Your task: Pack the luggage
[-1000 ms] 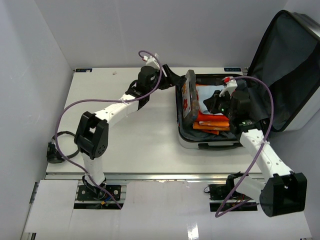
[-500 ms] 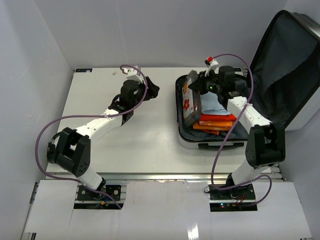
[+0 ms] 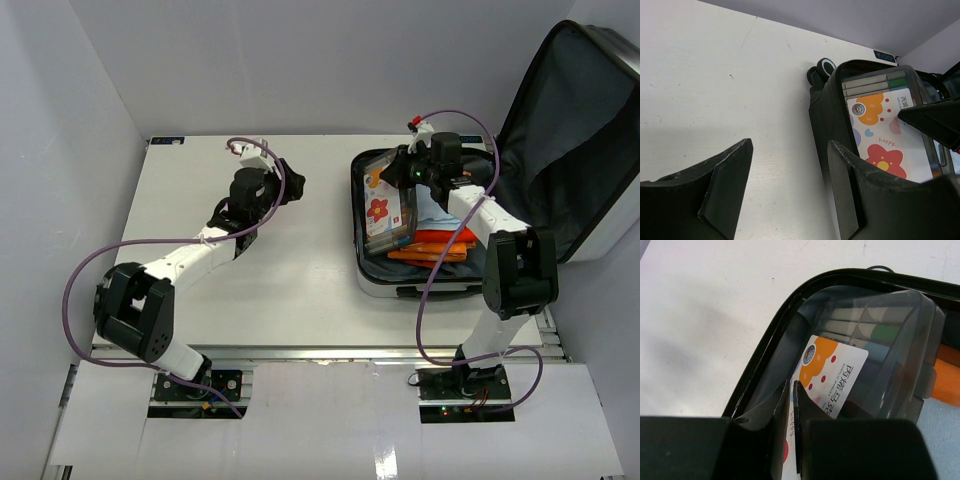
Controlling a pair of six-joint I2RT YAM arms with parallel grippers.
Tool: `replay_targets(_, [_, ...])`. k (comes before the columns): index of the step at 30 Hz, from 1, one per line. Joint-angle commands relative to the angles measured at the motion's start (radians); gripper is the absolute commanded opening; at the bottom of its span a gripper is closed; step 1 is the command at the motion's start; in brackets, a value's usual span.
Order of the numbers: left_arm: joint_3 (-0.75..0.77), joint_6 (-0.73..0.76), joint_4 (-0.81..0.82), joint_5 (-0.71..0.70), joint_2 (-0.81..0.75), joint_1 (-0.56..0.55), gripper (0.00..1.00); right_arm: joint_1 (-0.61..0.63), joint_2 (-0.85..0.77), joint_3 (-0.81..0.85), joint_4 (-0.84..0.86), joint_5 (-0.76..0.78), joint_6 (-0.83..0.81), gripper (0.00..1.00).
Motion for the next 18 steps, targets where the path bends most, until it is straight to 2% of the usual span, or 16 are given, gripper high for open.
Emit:
replay_targets(1, [-0.015, -0.028, 0.025, 0.0, -0.061, 0.026, 0.72, -0.009, -0.078, 0.005, -0.05, 0.023, -0.014, 0.14])
replay_targets(5, [0.032, -0.134, -0.063, 0.025, -0.033, 0.095, 0.72, -0.007, -0.152, 0.042, -0.116, 0.018, -0.018, 0.15])
replay_targets(9, [0.064, -0.196, -0.18, 0.049, -0.033, 0.17, 0.72, 0.001, -0.273, -0.005, -0.136, 0.025, -0.02, 0.19])
replay_targets(14, [0.059, -0.247, -0.365, -0.104, -0.108, 0.218, 0.8, 0.013, -0.417, -0.107, -0.159, 0.078, -0.052, 0.27])
replay_targets(18, [-0.008, -0.353, -0.529, -0.294, -0.202, 0.311, 0.81, 0.013, -0.509, -0.202, -0.15, 0.088, -0.056, 0.32])
